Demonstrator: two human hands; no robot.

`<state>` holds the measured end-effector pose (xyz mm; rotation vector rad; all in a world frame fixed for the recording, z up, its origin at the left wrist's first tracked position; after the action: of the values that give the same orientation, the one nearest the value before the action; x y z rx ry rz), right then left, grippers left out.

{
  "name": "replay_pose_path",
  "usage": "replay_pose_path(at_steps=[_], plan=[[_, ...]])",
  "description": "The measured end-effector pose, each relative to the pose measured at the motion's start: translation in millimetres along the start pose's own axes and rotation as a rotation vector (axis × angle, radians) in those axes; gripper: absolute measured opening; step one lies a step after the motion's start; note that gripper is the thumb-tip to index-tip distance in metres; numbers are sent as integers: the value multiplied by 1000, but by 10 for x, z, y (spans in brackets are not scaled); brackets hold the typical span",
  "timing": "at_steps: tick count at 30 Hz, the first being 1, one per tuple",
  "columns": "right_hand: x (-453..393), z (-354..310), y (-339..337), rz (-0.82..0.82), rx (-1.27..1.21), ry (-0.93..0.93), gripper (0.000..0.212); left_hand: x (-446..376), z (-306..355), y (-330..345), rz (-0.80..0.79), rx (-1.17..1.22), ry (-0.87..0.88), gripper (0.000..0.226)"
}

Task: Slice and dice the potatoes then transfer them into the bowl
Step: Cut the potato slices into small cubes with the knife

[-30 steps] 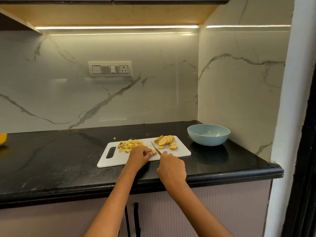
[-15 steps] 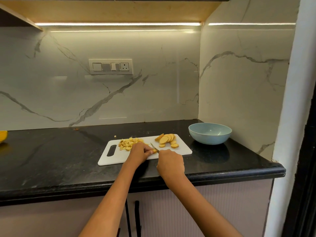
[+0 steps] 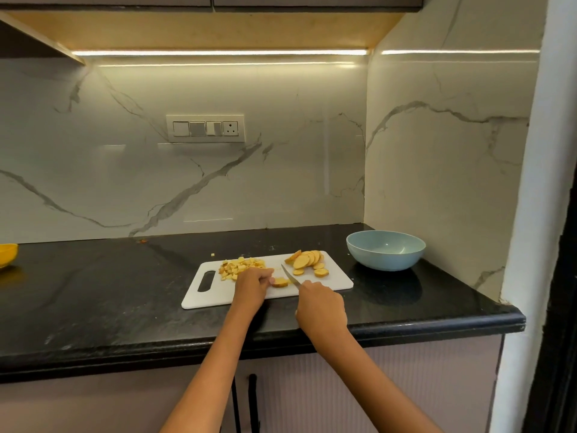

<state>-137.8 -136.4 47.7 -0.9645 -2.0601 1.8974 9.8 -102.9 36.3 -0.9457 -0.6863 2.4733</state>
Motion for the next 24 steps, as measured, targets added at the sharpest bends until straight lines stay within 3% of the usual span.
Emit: replay_pose_path(at_steps=[3, 24], plan=[[24, 13, 23, -6, -28, 17, 28, -18, -47, -41, 59, 3, -26, 23], [10, -109, 34, 13, 10, -42, 28, -58, -49, 36, -26, 3, 24, 16]])
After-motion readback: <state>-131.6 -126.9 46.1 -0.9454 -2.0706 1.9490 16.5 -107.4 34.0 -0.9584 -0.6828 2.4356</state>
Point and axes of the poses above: each hand's wrist, its own x-axis away from the middle knuckle, its own y-axis out of the palm, z = x × y, the point moved 9 cm from there along -x, towards the middle knuckle, and after that the axes turned 3 degrees about z, right-handed, at the moved point
